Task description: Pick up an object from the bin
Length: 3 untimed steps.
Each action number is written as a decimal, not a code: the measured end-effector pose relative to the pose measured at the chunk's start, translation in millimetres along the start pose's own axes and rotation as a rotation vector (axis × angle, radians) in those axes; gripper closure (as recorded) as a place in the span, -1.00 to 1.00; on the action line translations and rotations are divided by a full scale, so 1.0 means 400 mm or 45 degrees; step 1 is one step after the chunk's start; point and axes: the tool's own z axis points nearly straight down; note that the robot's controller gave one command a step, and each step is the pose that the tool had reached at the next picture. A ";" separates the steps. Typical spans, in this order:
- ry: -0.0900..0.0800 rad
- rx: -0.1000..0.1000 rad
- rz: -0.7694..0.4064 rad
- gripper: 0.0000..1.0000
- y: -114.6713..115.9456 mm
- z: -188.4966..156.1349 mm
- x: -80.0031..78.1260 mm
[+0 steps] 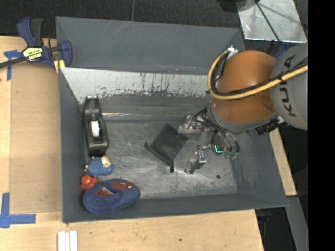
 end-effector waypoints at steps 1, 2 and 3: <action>-0.017 0.003 -0.466 -1.00 -0.004 0.281 0.010; -0.060 0.002 -0.463 1.00 0.003 0.268 -0.011; -0.020 0.003 -0.315 1.00 -0.044 0.240 -0.282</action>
Offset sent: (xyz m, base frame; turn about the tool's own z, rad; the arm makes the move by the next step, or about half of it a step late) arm -0.0077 -0.0013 -0.1163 -0.3671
